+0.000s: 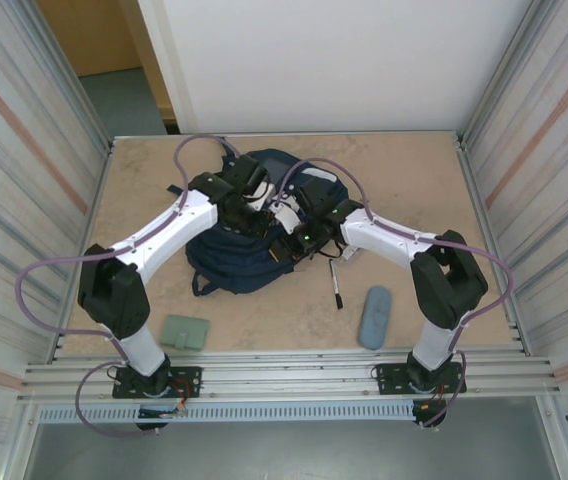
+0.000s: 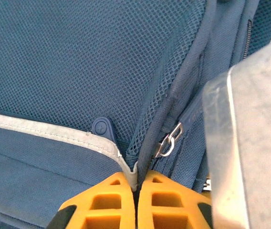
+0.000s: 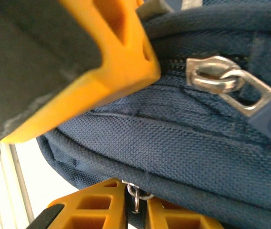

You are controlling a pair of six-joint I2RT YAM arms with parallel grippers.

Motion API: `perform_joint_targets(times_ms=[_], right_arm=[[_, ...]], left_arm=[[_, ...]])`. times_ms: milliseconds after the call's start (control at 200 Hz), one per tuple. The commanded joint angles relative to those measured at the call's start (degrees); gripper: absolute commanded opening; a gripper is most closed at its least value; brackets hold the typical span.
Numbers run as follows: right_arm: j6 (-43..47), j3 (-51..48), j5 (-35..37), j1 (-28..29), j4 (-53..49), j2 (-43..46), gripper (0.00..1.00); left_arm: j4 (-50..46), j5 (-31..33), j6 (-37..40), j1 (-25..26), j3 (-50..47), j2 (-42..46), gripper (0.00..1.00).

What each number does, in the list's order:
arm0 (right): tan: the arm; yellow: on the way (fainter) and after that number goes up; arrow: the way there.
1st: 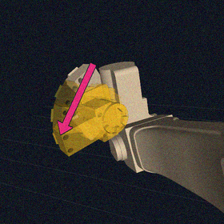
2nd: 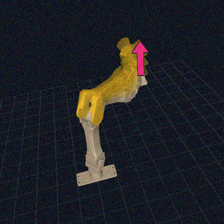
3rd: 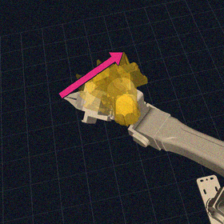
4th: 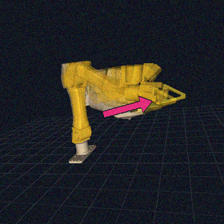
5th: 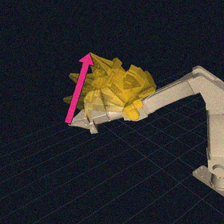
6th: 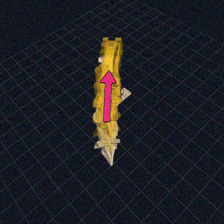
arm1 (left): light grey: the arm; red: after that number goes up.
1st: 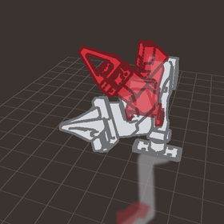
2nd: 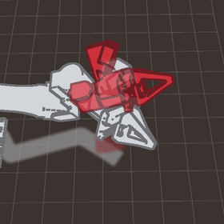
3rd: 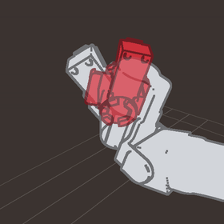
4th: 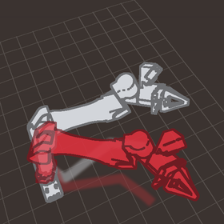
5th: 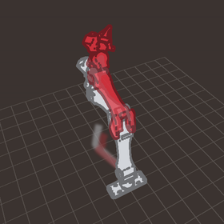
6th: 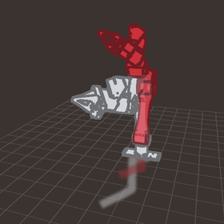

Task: Pack the student bag

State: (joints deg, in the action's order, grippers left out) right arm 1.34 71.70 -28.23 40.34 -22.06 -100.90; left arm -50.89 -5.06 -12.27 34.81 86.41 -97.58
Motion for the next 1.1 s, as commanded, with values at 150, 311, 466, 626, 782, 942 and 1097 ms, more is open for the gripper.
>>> perform_joint_targets(times_ms=[150,311,466,626,782,942,1097], right_arm=[[-4.4,-11.7,7.9,3.6,12.2,7.3,0.42],[-5.5,-18.2,14.6,0.3,14.2,15.5,0.52],[-5.6,-22.4,16.6,-1.5,15.8,21.9,0.59],[-17.8,-20.4,23.4,-4.2,14.7,23.8,0.56],[-29.7,-22.5,21.7,-2.7,18.3,27.9,0.54],[-11.7,-19.9,6.2,-1.1,15.9,25.7,0.54],[-8.6,-17.5,-11.1,-10.3,15.0,19.3,0.5]], left_arm=[[13.9,-4.3,-2.8,-0.8,-2.5,2.9,0.0],[17.3,-9.3,-2.6,-3.5,-6.7,6.1,0.0],[18.9,-12.6,-1.9,-4.6,-7.9,7.3,0.0],[18.7,-14.4,-0.7,-4.7,-7.4,7.3,0.0],[17.6,-15.5,-0.6,-4.7,-6.4,6.5,0.0],[17.6,-15.9,-0.1,-4.7,-6.8,6.8,0.0],[16.9,-17.5,0.7,-4.8,-6.4,7.2,0.0]])
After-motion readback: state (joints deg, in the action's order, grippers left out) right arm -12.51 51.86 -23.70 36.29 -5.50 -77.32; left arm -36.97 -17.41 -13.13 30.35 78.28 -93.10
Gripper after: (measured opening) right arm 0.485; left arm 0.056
